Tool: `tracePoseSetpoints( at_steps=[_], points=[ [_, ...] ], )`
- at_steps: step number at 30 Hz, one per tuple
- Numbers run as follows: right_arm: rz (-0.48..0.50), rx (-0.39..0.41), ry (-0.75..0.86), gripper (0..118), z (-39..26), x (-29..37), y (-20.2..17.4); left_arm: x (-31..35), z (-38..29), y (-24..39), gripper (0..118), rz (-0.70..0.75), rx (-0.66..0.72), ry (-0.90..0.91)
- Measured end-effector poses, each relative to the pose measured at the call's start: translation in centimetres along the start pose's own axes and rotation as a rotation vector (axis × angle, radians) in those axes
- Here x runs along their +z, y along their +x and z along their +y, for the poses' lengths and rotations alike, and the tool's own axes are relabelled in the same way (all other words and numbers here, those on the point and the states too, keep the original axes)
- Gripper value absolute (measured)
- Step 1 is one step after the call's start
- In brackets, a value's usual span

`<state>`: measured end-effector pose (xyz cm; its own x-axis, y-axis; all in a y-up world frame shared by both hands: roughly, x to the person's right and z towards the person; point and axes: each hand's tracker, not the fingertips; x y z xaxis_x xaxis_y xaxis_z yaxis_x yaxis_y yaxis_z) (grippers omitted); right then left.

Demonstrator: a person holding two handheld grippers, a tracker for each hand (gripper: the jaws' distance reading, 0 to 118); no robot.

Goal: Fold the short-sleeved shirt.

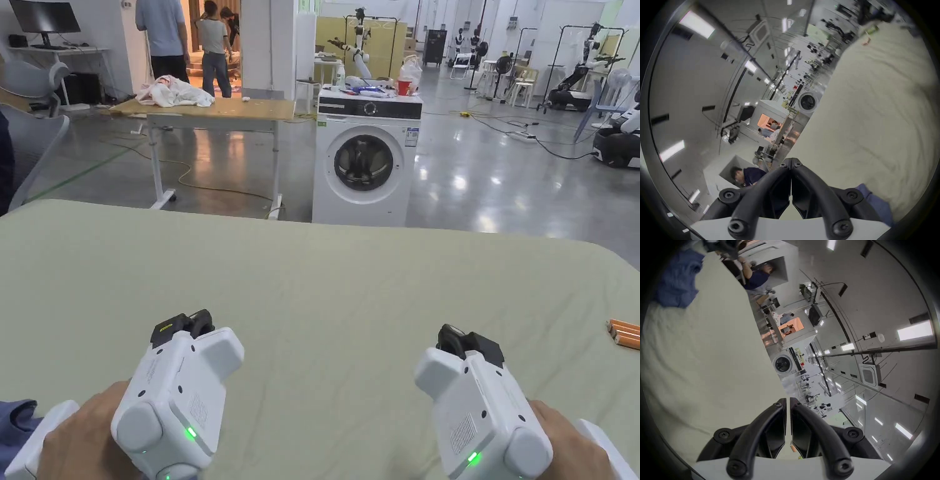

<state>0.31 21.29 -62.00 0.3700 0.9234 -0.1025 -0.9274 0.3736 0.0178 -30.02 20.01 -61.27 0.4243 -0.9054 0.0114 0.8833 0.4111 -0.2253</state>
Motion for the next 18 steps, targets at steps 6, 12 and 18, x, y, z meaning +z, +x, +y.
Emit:
tracePoseSetpoints(
  at_steps=[6,12,18],
  points=[
    [0.069,-0.489,-0.047,4,-0.7,0.0,2.0,0.1,-0.1,-2.0,0,-0.016,0.473,-0.012],
    [0.059,-1.133,-0.104,4,-2.0,-0.5,3.5,1.6,-0.9,-4.4,0,-0.089,1.130,0.062],
    [-0.016,-1.263,-0.094,3,-2.5,-0.2,3.0,2.7,-1.8,-4.6,0,-0.090,1.423,0.082]
  ],
)
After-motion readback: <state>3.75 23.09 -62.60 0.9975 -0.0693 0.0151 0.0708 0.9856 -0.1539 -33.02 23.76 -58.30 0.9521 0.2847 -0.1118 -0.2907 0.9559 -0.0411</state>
